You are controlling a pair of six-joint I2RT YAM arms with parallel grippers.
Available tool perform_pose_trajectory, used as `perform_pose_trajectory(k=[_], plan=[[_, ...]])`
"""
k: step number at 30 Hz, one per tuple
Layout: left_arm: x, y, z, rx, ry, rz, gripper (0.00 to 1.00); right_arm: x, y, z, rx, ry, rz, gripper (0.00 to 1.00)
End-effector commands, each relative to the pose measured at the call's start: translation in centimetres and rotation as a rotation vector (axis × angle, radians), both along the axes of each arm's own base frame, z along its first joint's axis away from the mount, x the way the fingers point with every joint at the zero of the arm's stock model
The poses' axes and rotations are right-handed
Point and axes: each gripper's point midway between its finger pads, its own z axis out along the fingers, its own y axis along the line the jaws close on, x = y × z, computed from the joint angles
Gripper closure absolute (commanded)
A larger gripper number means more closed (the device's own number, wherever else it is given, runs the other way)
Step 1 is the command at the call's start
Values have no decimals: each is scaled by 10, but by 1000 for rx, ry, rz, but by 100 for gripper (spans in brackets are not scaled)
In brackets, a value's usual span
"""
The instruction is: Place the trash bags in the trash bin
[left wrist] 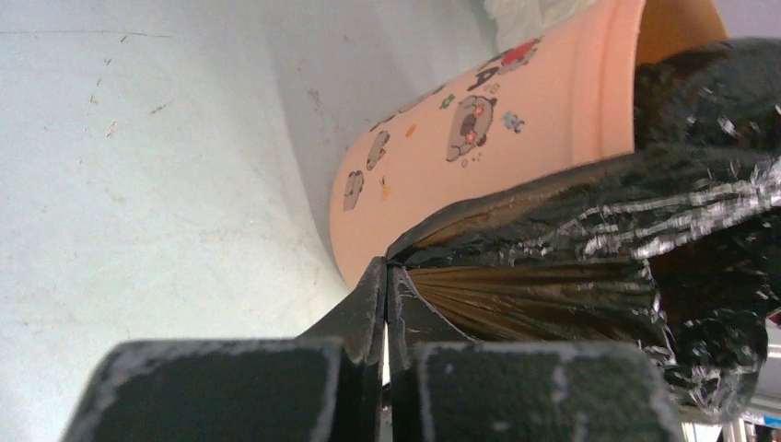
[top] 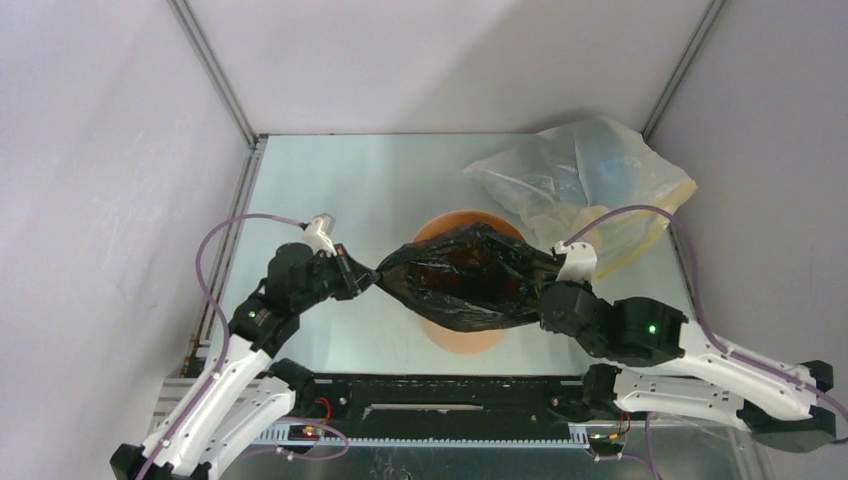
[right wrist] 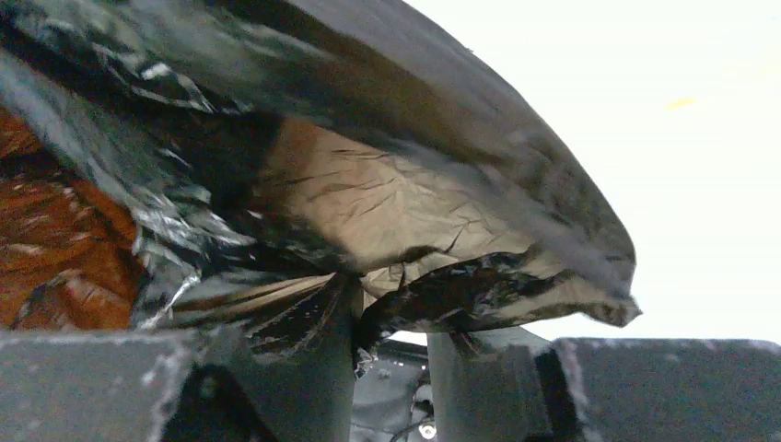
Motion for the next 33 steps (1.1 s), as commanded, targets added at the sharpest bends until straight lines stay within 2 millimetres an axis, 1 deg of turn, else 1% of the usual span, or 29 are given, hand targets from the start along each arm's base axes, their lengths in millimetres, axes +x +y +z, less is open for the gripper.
perform_pose_trajectory(k=[1,3,4,8,11,14,17,19,20,23,27,29,31,32,33], plan=[[19,-6,8,-18,-67,16,100,21,7,-6,46,-18,-45,68],[26,-5,4,-5,-65,34,100,30,7,-10,71,-30,-64,68],[29,-6,3,-3,-66,39,100,35,6,-9,91,-44,-70,68],[39,-7,7,-13,-92,58,100,54,8,5,179,-101,-60,68],[45,-9,12,-20,-121,64,100,66,15,12,217,-113,-17,67],[51,-9,18,-33,-155,73,98,72,23,12,241,-98,30,61],[57,-10,23,-41,-183,85,92,75,33,5,238,-75,86,57],[61,-12,25,-47,-187,84,91,75,43,2,236,-71,142,54],[63,-15,26,-54,-185,73,91,74,51,1,245,-71,189,53],[69,-22,26,-87,-166,33,92,73,67,-3,270,-87,285,50],[82,-8,20,-110,-134,60,94,76,80,-4,296,-99,338,50],[84,0,19,-110,-133,77,93,79,83,-5,297,-100,338,49],[83,5,19,-107,-138,86,89,83,80,-5,296,-94,312,44],[82,6,19,-103,-141,88,86,83,77,-4,295,-96,300,38],[81,8,20,-95,-142,95,83,84,73,-3,293,-101,287,30]])
